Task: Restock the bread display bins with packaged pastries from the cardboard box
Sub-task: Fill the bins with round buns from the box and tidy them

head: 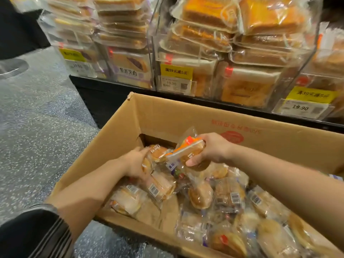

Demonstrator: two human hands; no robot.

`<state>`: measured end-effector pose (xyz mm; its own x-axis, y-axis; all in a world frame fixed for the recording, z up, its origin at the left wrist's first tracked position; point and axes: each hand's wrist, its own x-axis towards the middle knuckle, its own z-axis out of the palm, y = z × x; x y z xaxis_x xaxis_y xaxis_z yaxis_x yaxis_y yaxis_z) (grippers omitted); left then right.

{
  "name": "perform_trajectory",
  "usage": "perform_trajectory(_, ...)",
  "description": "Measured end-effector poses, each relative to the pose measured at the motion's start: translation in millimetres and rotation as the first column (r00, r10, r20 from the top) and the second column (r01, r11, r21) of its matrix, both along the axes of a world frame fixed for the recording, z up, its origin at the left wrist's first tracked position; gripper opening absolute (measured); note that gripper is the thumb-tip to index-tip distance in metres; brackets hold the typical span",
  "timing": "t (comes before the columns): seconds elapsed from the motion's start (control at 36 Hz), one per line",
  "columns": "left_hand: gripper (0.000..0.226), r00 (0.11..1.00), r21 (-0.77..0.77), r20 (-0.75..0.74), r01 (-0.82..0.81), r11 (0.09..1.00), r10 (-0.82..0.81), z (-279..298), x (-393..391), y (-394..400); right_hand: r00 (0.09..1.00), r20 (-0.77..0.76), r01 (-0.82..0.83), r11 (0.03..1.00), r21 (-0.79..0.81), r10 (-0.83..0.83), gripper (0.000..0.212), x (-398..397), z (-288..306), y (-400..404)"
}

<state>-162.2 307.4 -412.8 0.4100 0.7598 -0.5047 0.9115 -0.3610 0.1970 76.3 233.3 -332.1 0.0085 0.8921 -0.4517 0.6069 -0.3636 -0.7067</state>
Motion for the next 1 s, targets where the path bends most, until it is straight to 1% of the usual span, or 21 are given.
perform_trajectory(0.03, 0.127, 0.996, -0.020, -0.078, 0.036, 0.999, -0.037, -3, 0, 1, 1.000, 0.027, -0.013, 1.000, 0.013, 0.012, 0.048, 4, 2, 0)
perform_trajectory(0.08, 0.114, 0.980, -0.009, -0.176, 0.097, 0.995, -0.097, -8, -2, 2, 0.996, 0.083, -0.032, 0.999, 0.026, 0.030, 0.048, 10, 5, 0)
perform_trajectory(0.17, 0.078, 0.981, 0.079, -0.162, 0.118, 0.990, -0.104, -11, -2, 3, 0.993, 0.116, -0.033, 0.999, 0.028, 0.029, 0.046, 14, 5, -1)
perform_trajectory(0.19, 0.071, 0.986, 0.090, -0.139, 0.105, 0.990, -0.092, -11, -2, 2, 0.993, 0.110, -0.037, 0.999, 0.017, 0.035, 0.045, 14, 4, -1)
perform_trajectory(0.25, 0.065, 0.994, 0.073, -0.094, 0.067, 0.995, -0.060, -13, -4, 3, 0.993, 0.103, -0.063, 0.998, -0.018, 0.065, 0.044, 15, 2, -1)
perform_trajectory(0.33, 0.056, 1.000, -0.011, 0.012, -0.006, 1.000, 0.007, -14, -7, 6, 0.988, 0.101, -0.108, 0.992, -0.060, 0.114, 0.047, 16, 0, -2)
perform_trajectory(0.39, 0.050, 0.994, -0.043, 0.101, -0.041, 0.998, 0.045, -12, -9, 8, 0.984, 0.113, -0.131, 0.988, -0.077, 0.139, 0.043, 17, -3, -2)
perform_trajectory(0.44, 0.048, 0.988, 0.011, 0.154, -0.006, 1.000, 0.004, -5, -8, 8, 0.981, 0.112, -0.148, 0.985, -0.094, 0.158, 0.036, 17, -4, -3)
perform_trajectory(0.5, 0.043, 0.975, 0.064, 0.218, 0.033, 0.997, -0.046, 4, -7, 6, 0.984, 0.087, -0.147, 0.983, -0.108, 0.156, 0.034, 19, -3, -3)
perform_trajectory(0.58, 0.029, 0.934, 0.129, 0.357, -0.036, 0.991, -0.012, 28, -1, -1, 0.990, 0.050, -0.124, 0.986, -0.111, 0.130, 0.038, 24, 0, -4)
perform_trajectory(0.61, 0.028, 0.914, 0.145, 0.405, -0.070, 0.987, 0.005, 38, 2, -4, 0.991, 0.047, -0.119, 0.987, -0.109, 0.125, 0.038, 27, 2, -4)
perform_trajectory(0.64, 0.029, 0.891, 0.124, 0.453, -0.103, 0.987, 0.036, 47, 5, -7, 0.992, 0.044, -0.113, 0.988, -0.106, 0.118, 0.038, 29, 4, -5)
perform_trajectory(0.69, 0.039, 0.818, -0.011, 0.553, -0.183, 0.983, 0.158, 60, 12, -13, 0.995, 0.036, -0.089, 0.991, -0.098, 0.093, 0.036, 35, 7, -6)
perform_trajectory(0.72, 0.046, 0.764, -0.089, 0.601, -0.228, 0.970, 0.234, 65, 16, -17, 0.997, 0.036, -0.070, 0.994, -0.087, 0.074, 0.037, 38, 9, -7)
perform_trajectory(0.75, 0.045, 0.709, -0.154, 0.639, -0.263, 0.953, 0.299, 70, 19, -20, 0.998, 0.035, -0.048, 0.996, -0.070, 0.051, 0.040, 42, 11, -9)
perform_trajectory(0.78, 0.039, 0.657, -0.199, 0.672, -0.283, 0.938, 0.341, 74, 23, -25, 0.999, 0.023, -0.021, 0.998, -0.055, 0.022, 0.042, 45, 12, -11)
perform_trajectory(0.83, 0.029, 0.618, -0.228, 0.696, -0.294, 0.928, 0.366, 80, 34, -32, 0.998, -0.042, 0.037, 0.999, -0.032, -0.038, 0.042, 50, 17, -18)
perform_trajectory(0.89, 0.031, 0.602, -0.224, 0.713, -0.292, 0.930, 0.360, 86, 44, -37, 0.984, -0.145, 0.098, 0.995, -0.016, -0.099, 0.041, 55, 24, -26)
perform_trajectory(0.92, 0.038, 0.596, -0.224, 0.714, -0.302, 0.927, 0.367, 92, 50, -39, 0.974, -0.189, 0.126, 0.992, -0.005, -0.124, 0.041, 57, 30, -30)
perform_trajectory(0.97, 0.061, 0.588, -0.210, 0.725, -0.308, 0.928, 0.359, 105, 61, -44, 0.948, -0.262, 0.189, 0.982, 0.000, -0.183, 0.038, 62, 42, -42)
perform_trajectory(1.0, 0.069, 0.587, -0.191, 0.732, -0.309, 0.932, 0.345, 112, 66, -48, 0.933, -0.287, 0.223, 0.975, -0.007, -0.216, 0.035, 66, 49, -48)
